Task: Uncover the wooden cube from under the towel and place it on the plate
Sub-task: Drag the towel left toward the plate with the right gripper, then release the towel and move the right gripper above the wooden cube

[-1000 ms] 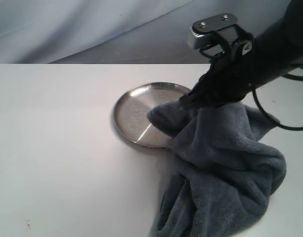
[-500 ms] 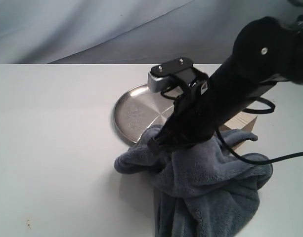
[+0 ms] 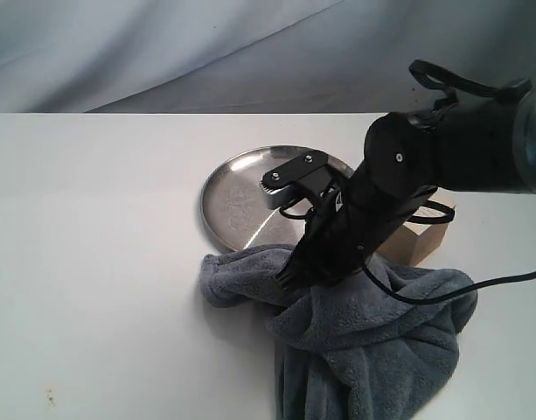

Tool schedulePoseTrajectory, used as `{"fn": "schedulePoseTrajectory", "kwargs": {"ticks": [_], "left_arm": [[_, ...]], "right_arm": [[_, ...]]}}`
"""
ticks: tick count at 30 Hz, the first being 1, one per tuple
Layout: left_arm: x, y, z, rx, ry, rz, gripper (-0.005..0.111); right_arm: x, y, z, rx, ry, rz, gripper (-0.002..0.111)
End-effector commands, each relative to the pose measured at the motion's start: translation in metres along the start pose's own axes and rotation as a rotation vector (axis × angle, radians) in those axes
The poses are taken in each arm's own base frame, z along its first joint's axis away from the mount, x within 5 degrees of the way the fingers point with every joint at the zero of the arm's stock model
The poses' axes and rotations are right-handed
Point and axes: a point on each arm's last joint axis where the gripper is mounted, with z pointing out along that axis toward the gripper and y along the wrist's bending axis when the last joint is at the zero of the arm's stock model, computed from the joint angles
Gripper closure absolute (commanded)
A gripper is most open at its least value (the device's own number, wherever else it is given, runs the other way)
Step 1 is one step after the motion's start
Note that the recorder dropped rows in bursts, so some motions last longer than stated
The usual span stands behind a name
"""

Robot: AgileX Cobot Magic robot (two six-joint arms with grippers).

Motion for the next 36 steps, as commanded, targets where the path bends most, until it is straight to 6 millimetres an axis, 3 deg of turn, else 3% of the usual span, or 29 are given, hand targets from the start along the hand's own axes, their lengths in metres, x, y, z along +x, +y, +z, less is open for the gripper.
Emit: {"fn": "schedulePoseTrajectory", "kwargs": {"ticks": [1, 5, 8, 13, 16, 18, 23, 27, 36], "left_arm": [[0.0, 0.0, 0.0, -0.003, -0.011, -0.005, 0.107], [0.0, 0.0, 0.0, -0.003, -0.011, -0.005, 0.107], [0.0, 0.0, 0.0, -0.003, -0.011, -0.005, 0.107], [0.0, 0.0, 0.0, -0.003, -0.011, -0.005, 0.107], [0.0, 0.0, 0.0, -0.003, -0.011, -0.005, 0.107], [0.0, 0.0, 0.0, -0.003, -0.011, -0.005, 0.107], [0.0, 0.0, 0.0, -0.003, -0.011, -0.005, 0.107], [0.0, 0.0, 0.0, -0.003, -0.011, -0.005, 0.107], [0.0, 0.0, 0.0, -0.003, -0.011, -0.005, 0.107]], "right_arm": [[0.002, -0.002, 0.003, 0.019, 0.009, -0.009, 0.089], [0.002, -0.001, 0.001, 0.005, 0.012, 0.006, 0.067], [0.0, 0.0, -0.01, 0.008, -0.02, 0.004, 0.062], [-0.004, 0.005, -0.066, 0.045, -0.174, -0.042, 0.062], [-0.001, 0.002, -0.086, 0.11, -0.207, -0.058, 0.062], [0.003, -0.006, -0.095, 0.133, -0.203, -0.015, 0.062], [0.017, -0.06, -0.107, 0.225, -0.185, 0.119, 0.062], [0.032, -0.092, -0.114, 0.279, -0.115, 0.024, 0.062], [0.023, -0.098, -0.117, 0.303, -0.24, 0.106, 0.059]]}}
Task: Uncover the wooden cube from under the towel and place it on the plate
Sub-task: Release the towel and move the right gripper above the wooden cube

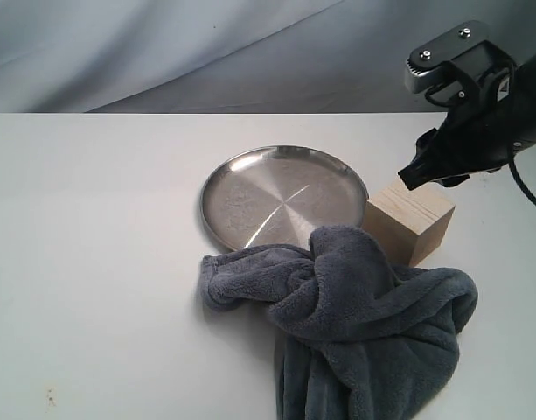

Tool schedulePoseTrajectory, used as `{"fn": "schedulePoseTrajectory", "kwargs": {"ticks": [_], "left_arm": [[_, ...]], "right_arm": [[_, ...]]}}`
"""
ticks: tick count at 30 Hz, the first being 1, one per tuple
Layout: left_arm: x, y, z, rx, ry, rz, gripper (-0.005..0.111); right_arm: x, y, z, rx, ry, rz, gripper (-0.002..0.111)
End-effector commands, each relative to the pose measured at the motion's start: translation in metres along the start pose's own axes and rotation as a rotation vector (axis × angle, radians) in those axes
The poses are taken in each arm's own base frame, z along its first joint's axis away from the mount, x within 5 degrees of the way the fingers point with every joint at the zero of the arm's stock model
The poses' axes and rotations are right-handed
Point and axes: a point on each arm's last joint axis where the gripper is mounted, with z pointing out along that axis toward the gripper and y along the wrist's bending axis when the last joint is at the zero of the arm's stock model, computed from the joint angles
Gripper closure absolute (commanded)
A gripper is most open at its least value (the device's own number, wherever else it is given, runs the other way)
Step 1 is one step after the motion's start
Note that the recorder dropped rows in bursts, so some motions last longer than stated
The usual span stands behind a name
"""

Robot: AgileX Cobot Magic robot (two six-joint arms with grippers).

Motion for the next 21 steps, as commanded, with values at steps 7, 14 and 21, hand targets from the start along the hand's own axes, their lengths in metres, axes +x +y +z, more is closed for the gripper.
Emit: {"fn": "schedulePoseTrajectory", "kwargs": {"ticks": [7, 14, 21], "left_arm": [[0.0, 0.0, 0.0, -0.003, -0.011, -0.005, 0.107], [0.0, 0.0, 0.0, -0.003, -0.011, -0.005, 0.107], [0.0, 0.0, 0.0, -0.003, -0.011, -0.005, 0.107]], "right_arm": [[0.004, 0.0, 0.003, -0.015, 0.029, 0.062, 0.022], [0.01, -0.003, 0.047, -0.005, 0.107, 0.013, 0.024], [-0.001, -0.038, 0.037, -0.108, 0.103, 0.112, 0.027]]}}
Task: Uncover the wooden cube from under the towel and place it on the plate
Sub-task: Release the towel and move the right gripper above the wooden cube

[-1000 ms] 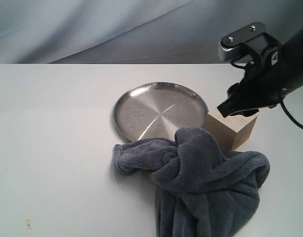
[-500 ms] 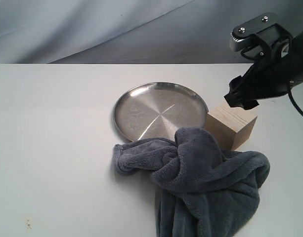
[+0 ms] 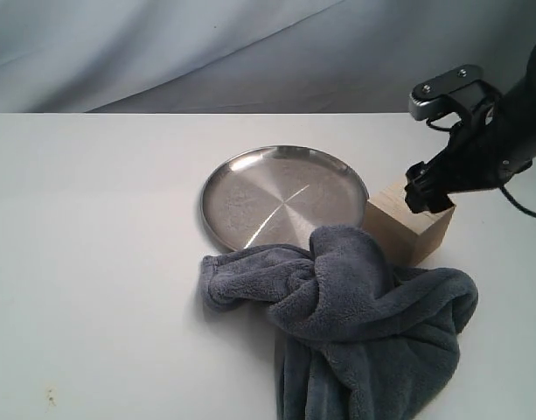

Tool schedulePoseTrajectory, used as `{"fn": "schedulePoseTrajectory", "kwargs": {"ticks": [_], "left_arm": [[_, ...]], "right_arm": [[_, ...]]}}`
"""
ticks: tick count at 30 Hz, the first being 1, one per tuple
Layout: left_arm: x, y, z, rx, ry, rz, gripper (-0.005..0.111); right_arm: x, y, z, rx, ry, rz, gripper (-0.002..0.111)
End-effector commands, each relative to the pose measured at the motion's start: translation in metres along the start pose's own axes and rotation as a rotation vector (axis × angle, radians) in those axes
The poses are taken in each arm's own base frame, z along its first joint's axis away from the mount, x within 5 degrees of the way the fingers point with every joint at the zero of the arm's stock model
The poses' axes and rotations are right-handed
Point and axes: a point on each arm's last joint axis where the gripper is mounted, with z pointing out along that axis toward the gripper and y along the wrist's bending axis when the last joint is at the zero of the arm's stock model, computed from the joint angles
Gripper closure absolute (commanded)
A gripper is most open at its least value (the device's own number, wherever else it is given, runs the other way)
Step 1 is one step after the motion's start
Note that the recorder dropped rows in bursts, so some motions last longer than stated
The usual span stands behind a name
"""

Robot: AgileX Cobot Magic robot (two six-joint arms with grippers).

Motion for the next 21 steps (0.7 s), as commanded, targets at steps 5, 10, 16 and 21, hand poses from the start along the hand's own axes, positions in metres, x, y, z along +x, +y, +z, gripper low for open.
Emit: {"fn": "schedulePoseTrajectory", "kwargs": {"ticks": [5, 10, 16, 21], "left_arm": [[0.0, 0.0, 0.0, -0.003, -0.011, -0.005, 0.107], [0.0, 0.0, 0.0, -0.003, -0.011, -0.005, 0.107], [0.0, 0.0, 0.0, -0.003, -0.011, -0.005, 0.107], [0.0, 0.0, 0.0, -0.003, -0.011, -0.005, 0.107]], "right_arm": [[-0.026, -0.01, -0.021, -0.172, -0.031, -0.038, 0.032], [-0.026, -0.011, -0.012, -0.168, -0.025, -0.053, 0.032], [-0.029, -0.013, -0.013, -0.147, -0.057, -0.05, 0.031], [-0.028, -0.011, -0.012, -0.157, -0.044, -0.053, 0.009]]}}
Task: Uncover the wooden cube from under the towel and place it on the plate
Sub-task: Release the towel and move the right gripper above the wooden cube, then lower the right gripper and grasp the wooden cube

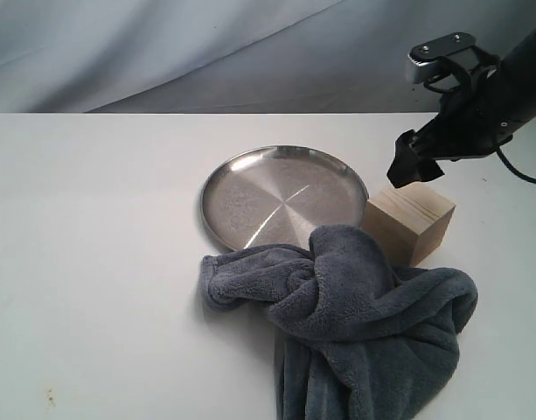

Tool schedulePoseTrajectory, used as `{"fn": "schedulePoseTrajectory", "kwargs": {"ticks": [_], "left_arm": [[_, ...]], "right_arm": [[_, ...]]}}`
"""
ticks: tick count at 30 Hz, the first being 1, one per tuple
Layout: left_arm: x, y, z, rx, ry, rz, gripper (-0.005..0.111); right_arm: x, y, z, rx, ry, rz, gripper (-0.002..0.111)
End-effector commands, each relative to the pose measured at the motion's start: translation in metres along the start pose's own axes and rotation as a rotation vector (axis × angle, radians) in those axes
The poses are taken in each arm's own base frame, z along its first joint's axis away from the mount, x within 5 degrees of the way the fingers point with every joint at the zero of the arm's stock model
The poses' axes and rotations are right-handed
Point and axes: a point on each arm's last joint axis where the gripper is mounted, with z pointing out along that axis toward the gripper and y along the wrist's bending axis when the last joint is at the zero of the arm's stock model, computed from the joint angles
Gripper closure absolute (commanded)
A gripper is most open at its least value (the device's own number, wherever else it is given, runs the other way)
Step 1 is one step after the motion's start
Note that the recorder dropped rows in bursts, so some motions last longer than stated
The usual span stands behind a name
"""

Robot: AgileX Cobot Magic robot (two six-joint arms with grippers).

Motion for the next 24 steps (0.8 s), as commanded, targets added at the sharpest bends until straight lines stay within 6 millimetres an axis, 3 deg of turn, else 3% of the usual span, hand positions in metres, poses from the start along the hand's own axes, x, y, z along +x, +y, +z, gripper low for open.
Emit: {"fn": "schedulePoseTrajectory", "kwargs": {"ticks": [1, 4, 12, 24], "left_arm": [[0.0, 0.0, 0.0, -0.003, -0.011, -0.005, 0.107], [0.0, 0.0, 0.0, -0.003, -0.011, -0.005, 0.107], [0.0, 0.0, 0.0, -0.003, -0.011, -0.005, 0.107], [0.0, 0.0, 0.0, -0.003, -0.011, -0.005, 0.107]], "right_arm": [[-0.001, -0.001, -0.002, 0.002, -0.006, -0.007, 0.008], [0.0, -0.002, 0.002, 0.0, 0.001, -0.025, 0.007], [0.008, -0.008, 0.036, -0.016, 0.097, -0.059, 0.007], [0.005, -0.014, 0.045, 0.027, 0.061, -0.098, 0.007]]}}
